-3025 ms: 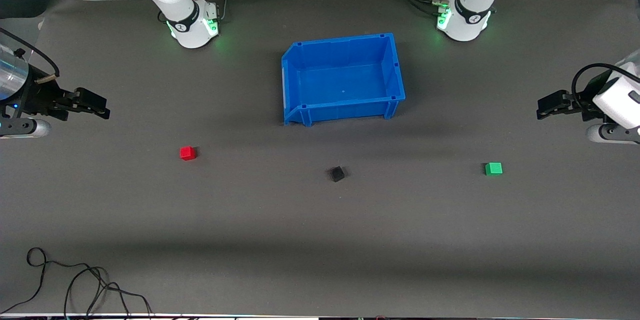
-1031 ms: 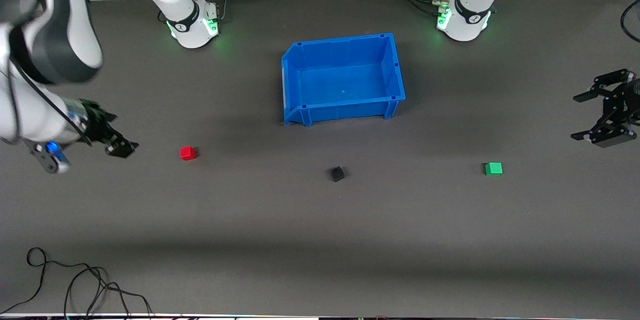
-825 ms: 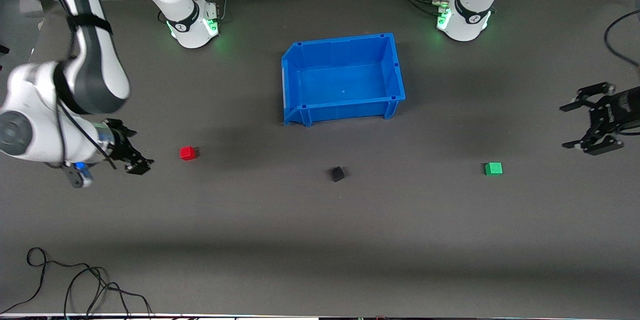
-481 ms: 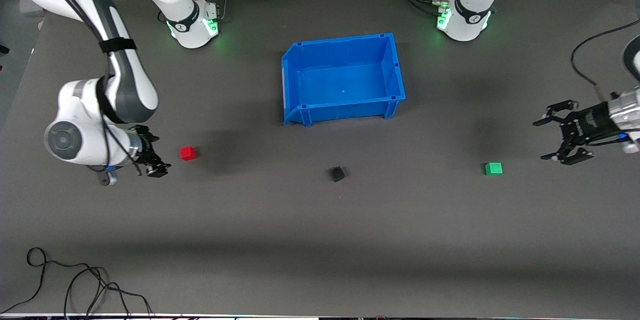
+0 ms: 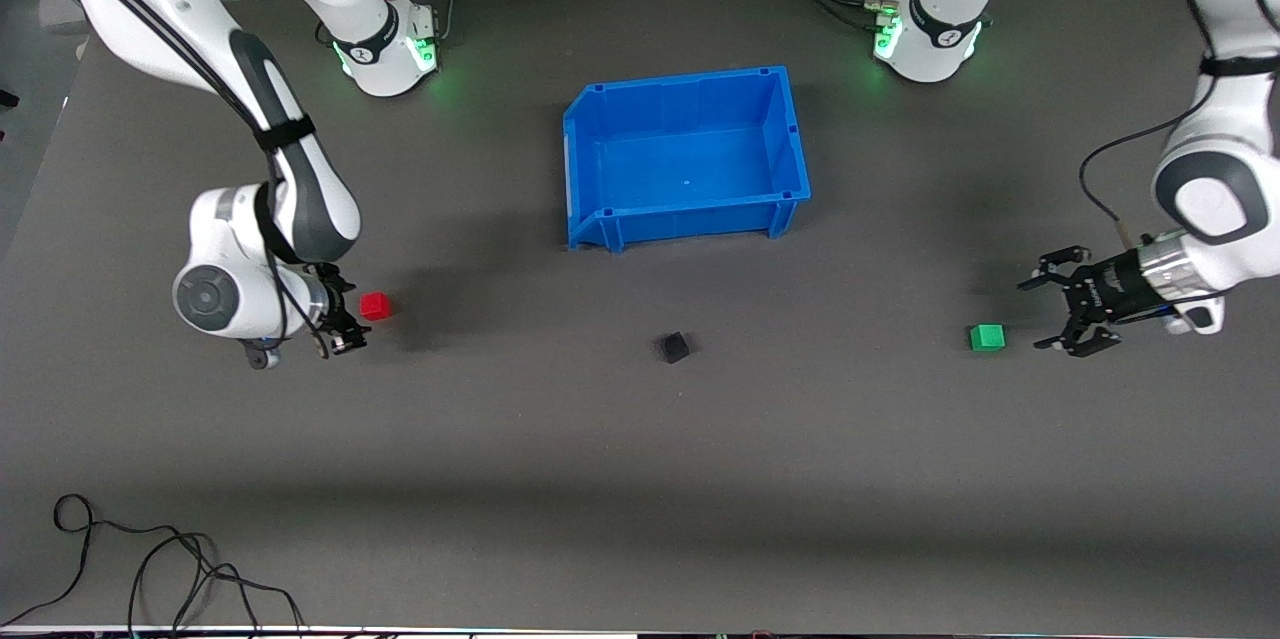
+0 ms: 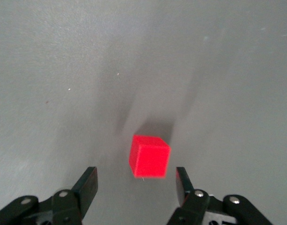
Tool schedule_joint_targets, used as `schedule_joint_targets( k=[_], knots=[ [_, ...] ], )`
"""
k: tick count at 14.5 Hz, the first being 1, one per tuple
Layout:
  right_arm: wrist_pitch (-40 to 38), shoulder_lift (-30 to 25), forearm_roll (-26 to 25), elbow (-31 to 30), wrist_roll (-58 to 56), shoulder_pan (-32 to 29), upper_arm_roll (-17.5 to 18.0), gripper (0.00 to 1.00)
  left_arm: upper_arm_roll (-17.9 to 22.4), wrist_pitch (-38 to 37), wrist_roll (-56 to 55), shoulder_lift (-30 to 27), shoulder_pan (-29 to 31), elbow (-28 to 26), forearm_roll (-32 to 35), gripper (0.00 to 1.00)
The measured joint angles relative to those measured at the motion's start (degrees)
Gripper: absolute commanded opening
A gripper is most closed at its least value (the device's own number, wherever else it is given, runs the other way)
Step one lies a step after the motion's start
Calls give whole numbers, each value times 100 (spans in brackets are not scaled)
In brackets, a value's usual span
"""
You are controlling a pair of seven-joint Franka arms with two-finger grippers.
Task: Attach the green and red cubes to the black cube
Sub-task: 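Grasp the red cube with the right gripper while the left gripper grasps the green cube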
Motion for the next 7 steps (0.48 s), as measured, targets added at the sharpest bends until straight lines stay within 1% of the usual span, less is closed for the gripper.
schedule_joint_targets(
  k=[2,6,7],
  knots=[
    [171,231,-2,1,1,0,-4,76,-19,205,421,188,-2,-111,-334,100],
    [193,297,-23,20,1,0,-21,78,-98,535,515,436,-21,-137,-413,100],
    [191,289,-24,25,1,1,-38,81,-105,616,520,491,-32,-138,-414,100]
  ],
)
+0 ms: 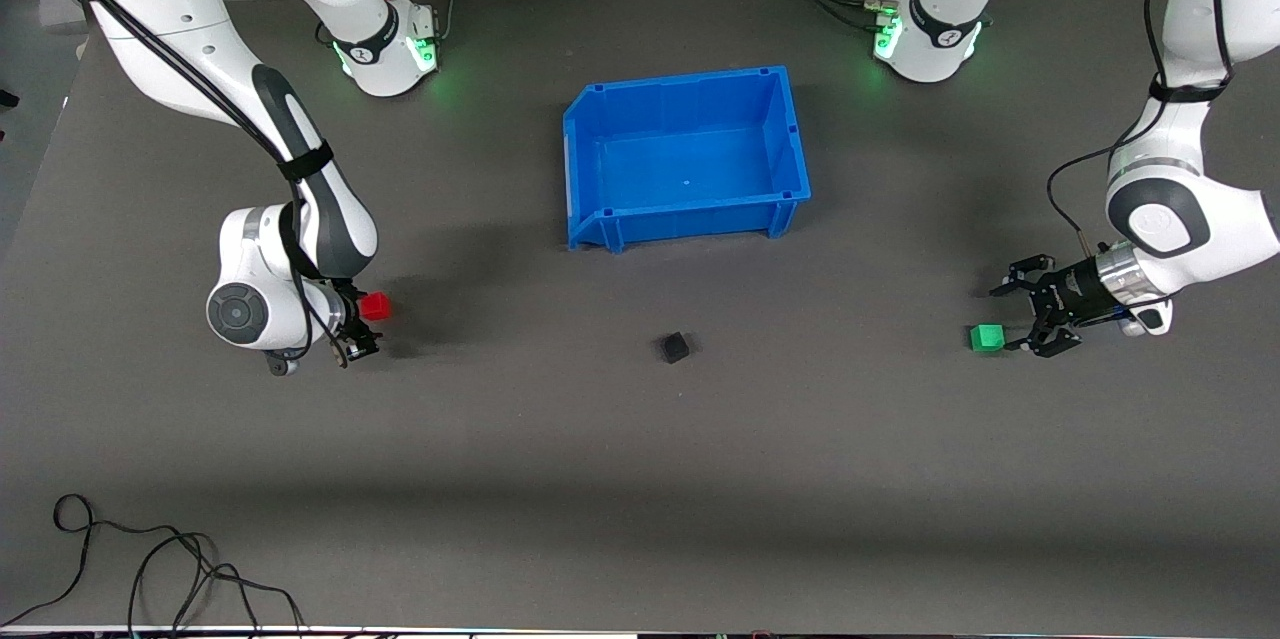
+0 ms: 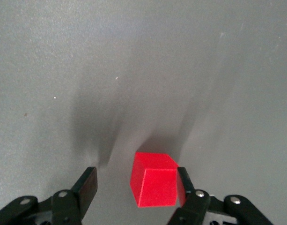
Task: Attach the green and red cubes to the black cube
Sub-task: 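Grasp the red cube with the right gripper while the left gripper grasps the green cube, then carry the red cube and green cube toward the black cube with both grippers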
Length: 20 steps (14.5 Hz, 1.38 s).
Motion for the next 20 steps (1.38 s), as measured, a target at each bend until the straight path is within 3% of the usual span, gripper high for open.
schedule_joint_targets(
  k=[4,6,7,9,14,20],
  knots=[
    [-16,-12,-1,-8,1,0,-56,82,-16,241,82,224,-51,1,-50,100],
    [-39,-11,-2,-62,94,12,-52,82,-16,274,151,283,-55,4,-150,60],
    [-71,-11,-2,-87,182,68,-53,82,-15,284,159,287,-56,5,-175,49],
    [-103,-10,-4,-101,325,273,-102,82,-15,283,159,272,-56,9,-186,42],
    [-103,-5,-224,-112,377,367,-245,82,-15,288,159,271,-56,50,-330,31],
    [-103,33,-302,-157,377,373,-322,78,-35,278,-26,273,-138,320,-403,30]
  ],
)
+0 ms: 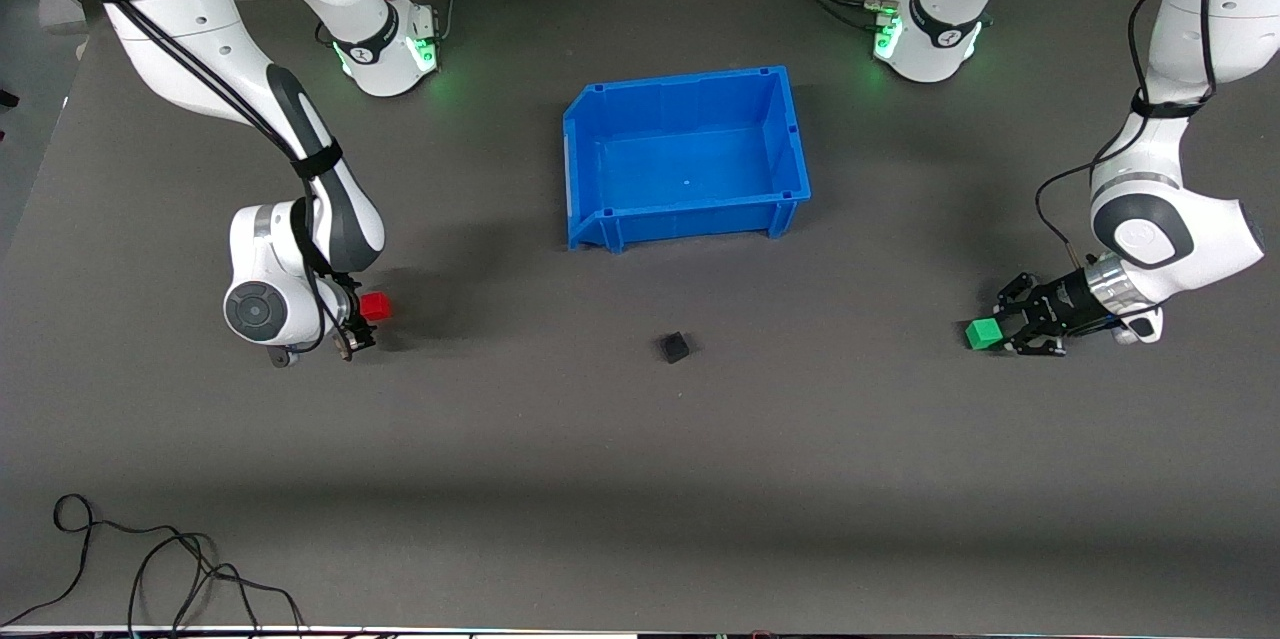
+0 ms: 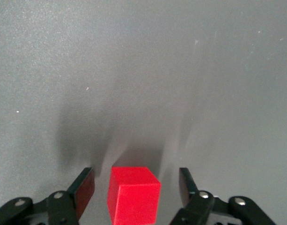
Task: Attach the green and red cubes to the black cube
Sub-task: 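Carry the red cube and green cube toward the black cube with both grippers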
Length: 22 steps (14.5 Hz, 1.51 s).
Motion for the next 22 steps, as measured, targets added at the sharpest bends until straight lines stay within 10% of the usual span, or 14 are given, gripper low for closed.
schedule_joint_targets(
  k=[4,7,17,22],
  knots=[
    [0,2,0,0,0,3,2,39,-22,-7,-705,-1,-538,513,2,30],
    [0,1,-3,5,0,12,6,29,-34,-8,-1141,35,-1099,819,2,30],
    [-1168,-16,556,1210,119,540,75,25,-36,98,-4264,1122,-2904,2282,885,25],
    [-1175,807,941,2603,2008,1568,103,25,-35,89,-4918,1218,-3442,2333,898,25]
  ],
)
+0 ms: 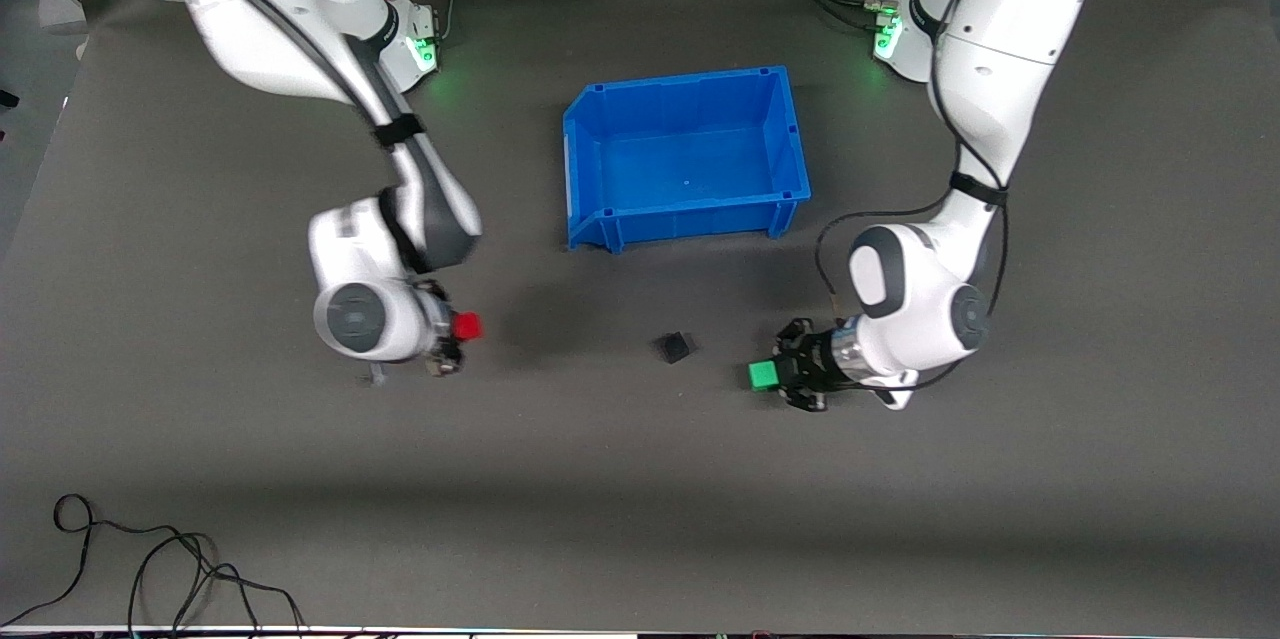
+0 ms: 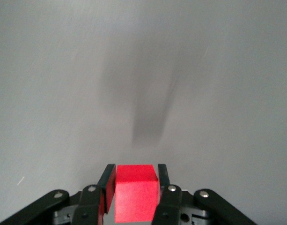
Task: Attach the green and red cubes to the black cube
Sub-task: 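Carry the red cube and green cube toward the black cube with both grippers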
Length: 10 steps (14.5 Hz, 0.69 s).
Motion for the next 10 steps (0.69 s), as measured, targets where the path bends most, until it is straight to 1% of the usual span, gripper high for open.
schedule_joint_targets(
  k=[2,4,5,7,10],
  knots=[
    [15,467,553,648,307,149,44,25,1,7,-251,7,-211,-2,0,25],
    [17,751,1172,1106,322,132,148,25,3,105,-503,45,-400,-5,0,25],
    [9,829,1289,1246,322,128,247,24,4,218,-644,81,-489,-5,1,25],
    [1,952,1276,1381,324,326,425,24,4,360,-905,148,-632,-4,1,25],
    [331,1245,1079,1570,617,946,419,24,5,422,-1117,167,-773,-4,1,25]
  ],
)
